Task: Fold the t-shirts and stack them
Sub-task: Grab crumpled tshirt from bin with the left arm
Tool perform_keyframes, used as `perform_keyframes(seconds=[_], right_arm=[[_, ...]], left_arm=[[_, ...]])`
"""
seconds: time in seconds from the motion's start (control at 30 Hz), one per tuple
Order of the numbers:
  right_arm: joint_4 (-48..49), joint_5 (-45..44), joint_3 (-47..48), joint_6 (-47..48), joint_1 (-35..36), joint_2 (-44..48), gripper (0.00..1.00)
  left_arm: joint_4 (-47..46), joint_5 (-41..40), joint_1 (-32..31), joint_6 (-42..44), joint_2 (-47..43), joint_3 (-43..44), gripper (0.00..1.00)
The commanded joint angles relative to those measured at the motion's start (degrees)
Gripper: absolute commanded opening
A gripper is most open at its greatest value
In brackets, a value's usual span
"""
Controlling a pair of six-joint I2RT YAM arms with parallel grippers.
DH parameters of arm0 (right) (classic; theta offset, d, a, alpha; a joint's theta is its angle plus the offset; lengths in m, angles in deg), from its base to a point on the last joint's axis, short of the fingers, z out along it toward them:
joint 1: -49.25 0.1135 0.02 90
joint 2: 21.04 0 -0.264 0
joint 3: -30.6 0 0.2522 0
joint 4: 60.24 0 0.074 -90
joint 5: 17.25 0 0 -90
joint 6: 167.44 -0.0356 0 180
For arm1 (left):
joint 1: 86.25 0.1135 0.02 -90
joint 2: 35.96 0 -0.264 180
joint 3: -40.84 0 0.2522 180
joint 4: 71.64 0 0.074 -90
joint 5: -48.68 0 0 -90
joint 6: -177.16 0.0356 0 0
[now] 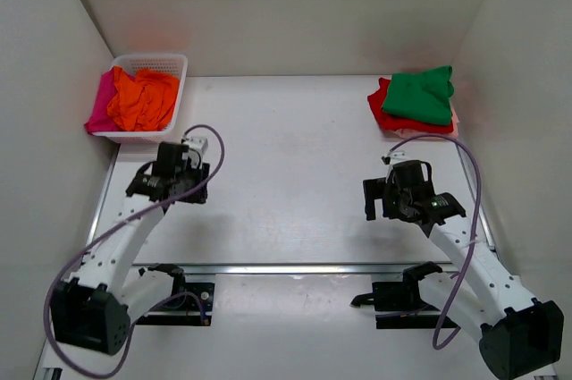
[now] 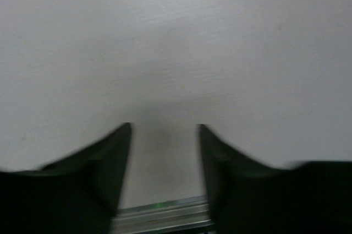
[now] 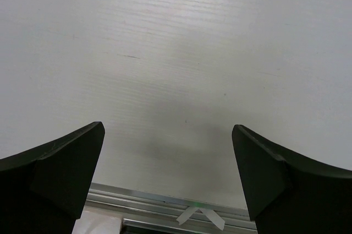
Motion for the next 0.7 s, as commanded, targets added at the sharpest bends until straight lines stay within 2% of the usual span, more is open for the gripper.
perform_keyframes(seconds=[0.0, 0.03, 0.07, 0.1, 0.13, 0.17, 0.2, 0.23, 0.27, 0.33, 0.4, 0.43, 0.53, 0.67], right_arm=[[0.9, -1.1, 0.4, 0.0, 1.0, -1.1, 0.99], [1.0, -0.8, 0.4, 0.3, 0.1, -1.8, 1.0], [1.0, -0.2, 0.1, 0.6, -1.1, -3.2, 0.99], [0.8, 0.8, 0.4, 0.5, -1.6, -4.4, 1.0], [0.8, 1.0, 0.5, 0.5, -2.1, -4.6, 0.99], [0.7, 0.6, 0.5, 1.1, -2.1, -4.6, 0.99], [1.1, 1.1, 0.5, 1.2, -2.2, -4.7, 1.0], [1.0, 0.9, 0.5, 0.8, -2.1, -4.1, 0.99], [0.6, 1.1, 0.5, 0.9, -2.6, -3.9, 0.99], [0.6, 2.2, 0.3, 1.4, -3.7, -3.0, 0.99], [1.4, 1.9, 0.3, 1.2, -3.9, -1.9, 0.99], [1.3, 2.1, 0.3, 1.4, -4.3, -1.3, 0.99], [1.4, 2.0, 0.0, 1.7, -5.3, -1.2, 0.99], [1.5, 4.1, 0.3, 2.1, -6.7, -1.7, 1.0]], left_arm=[[0.3, -5.1, 2.4, 1.9, 9.4, 13.9, 0.84], [-0.8, -9.6, 2.0, 2.1, 11.5, 16.7, 0.98], [-2.8, -11.0, 2.6, 4.3, 15.5, 22.0, 0.99], [-4.2, -13.4, 3.2, 5.1, 19.9, 27.7, 0.97], [-4.9, -14.7, 5.5, 3.9, 23.1, 34.9, 0.83], [-2.1, -14.1, 8.6, 3.2, 30.1, 39.6, 0.81], [1.4, -9.9, 12.3, 0.9, 38.2, 48.7, 0.84], [3.3, -3.2, 13.9, -0.7, 42.2, 58.6, 0.86], [6.2, 0.4, 18.0, -2.9, 50.0, 67.8, 0.85], [8.0, 0.6, 21.6, -6.7, 62.3, 79.2, 0.9], [5.4, -1.0, 22.7, -7.3, 67.4, 85.0, 0.89], [3.3, -4.1, 23.7, -7.8, 69.5, 87.7, 0.85], [-3.4, -10.6, 24.4, -7.7, 73.7, 86.9, 0.83], [-6.5, -18.4, 24.4, -7.3, 79.2, 87.8, 0.81]])
